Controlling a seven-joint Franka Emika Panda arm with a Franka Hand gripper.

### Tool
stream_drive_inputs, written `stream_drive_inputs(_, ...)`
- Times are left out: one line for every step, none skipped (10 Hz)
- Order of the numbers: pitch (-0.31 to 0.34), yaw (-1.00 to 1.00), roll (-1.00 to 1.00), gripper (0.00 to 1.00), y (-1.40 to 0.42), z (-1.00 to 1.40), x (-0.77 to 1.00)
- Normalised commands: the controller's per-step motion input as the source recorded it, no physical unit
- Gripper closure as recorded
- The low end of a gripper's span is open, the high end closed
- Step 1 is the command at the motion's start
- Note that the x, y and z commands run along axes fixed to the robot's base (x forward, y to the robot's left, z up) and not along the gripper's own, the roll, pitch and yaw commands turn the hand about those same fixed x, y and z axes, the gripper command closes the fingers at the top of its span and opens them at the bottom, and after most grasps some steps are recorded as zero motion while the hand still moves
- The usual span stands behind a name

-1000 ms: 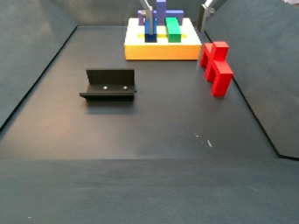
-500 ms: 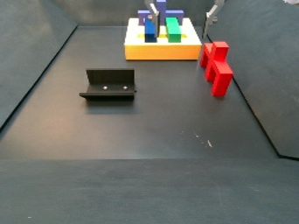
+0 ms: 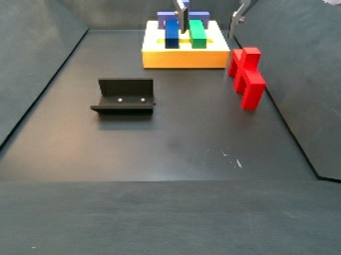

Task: Pick up the red object. Move up. Move to above the board. Insert the red object.
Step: Pick up the red object.

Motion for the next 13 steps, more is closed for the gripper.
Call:
stream_drive_inputs(-0.013,-0.7,0.0,0.0,-0.33,-0.16,-0.15)
stream_drive_inputs(-0.021,-0.69,0.0,0.0,-0.32,-0.19,-0.18)
stream_drive_inputs(-0.05,-0.68,-0.01,0.0,-0.3,-0.25,-0.22)
stream_drive_inputs(-0.106,-0.68,-0.07,0.0,-0.21,-0.33,-0.29)
stream_drive_inputs(-0.167,-0.69,-0.15,0.0,-0.07,-0.39,-0.39)
stream_drive_inputs(-0.163,-0.75,-0.21,0.0,0.0,-0.4,-0.34)
stream_drive_inputs(-0.157,-0.79,-0.2,0.0,0.0,-0.35,-0.29)
stream_drive_inputs(-0.15,-0.8,-0.16,0.0,0.0,-0.28,-0.29)
stream_drive_inputs(-0.124,-0.78,-0.18,0.0,-0.04,-0.27,-0.2)
stream_drive_inputs(-0.114,-0.76,-0.16,0.0,-0.12,-0.24,-0.19)
stream_drive_inputs(-0.097,-0.77,-0.14,0.0,-0.12,-0.18,-0.19)
stream_drive_inputs(-0.073,-0.75,-0.13,0.0,-0.14,-0.17,-0.11)
stream_drive_inputs(-0.06,-0.73,-0.07,0.0,-0.11,-0.11,-0.22)
